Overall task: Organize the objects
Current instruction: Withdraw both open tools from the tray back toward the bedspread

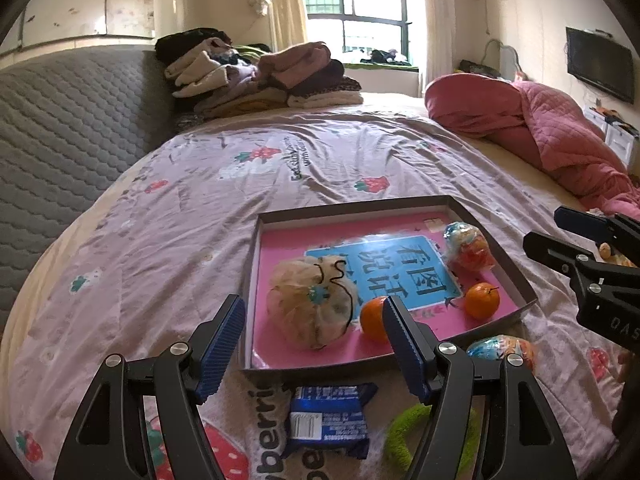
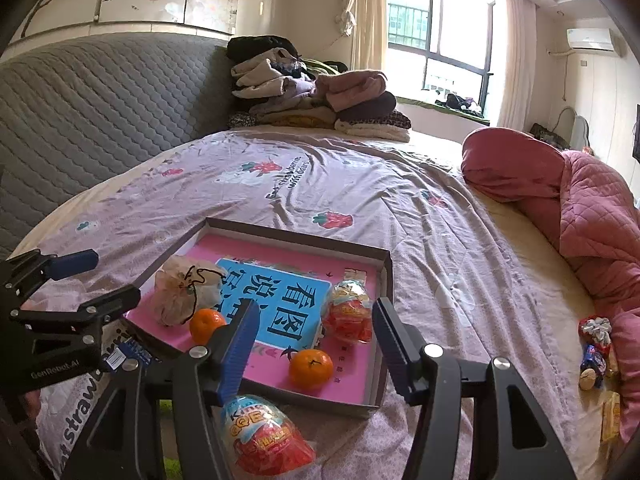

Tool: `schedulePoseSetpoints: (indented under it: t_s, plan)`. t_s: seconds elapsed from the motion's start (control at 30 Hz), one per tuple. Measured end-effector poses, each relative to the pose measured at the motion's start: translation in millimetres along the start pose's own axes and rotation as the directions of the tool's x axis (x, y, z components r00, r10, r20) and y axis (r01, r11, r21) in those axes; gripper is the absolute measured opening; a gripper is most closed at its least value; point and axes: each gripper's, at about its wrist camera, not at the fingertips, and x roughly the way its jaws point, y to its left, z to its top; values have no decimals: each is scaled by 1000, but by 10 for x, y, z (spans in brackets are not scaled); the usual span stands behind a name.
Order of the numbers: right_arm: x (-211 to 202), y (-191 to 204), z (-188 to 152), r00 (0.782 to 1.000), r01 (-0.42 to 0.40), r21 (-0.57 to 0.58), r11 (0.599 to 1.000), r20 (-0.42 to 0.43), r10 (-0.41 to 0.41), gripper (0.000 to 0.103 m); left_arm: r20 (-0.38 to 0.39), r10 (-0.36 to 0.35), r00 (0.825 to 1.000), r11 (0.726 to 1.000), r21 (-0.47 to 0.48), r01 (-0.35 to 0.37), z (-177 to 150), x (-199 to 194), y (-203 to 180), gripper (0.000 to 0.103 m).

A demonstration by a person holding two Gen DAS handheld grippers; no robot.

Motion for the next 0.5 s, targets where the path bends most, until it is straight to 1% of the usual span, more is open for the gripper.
schedulePoseSetpoints:
  t_s: [0.23,0.5]
  plan:
    - [-101,87,-57,1000,0,-29,1000,23,1,59,0,6,1000,1000,-14,-6,-98,-97,83,72]
    - [-200,188,-142,999,-30,-44,999,38,32,61,-14,7,1000,1000,-22,-7,-217,-173,141,73]
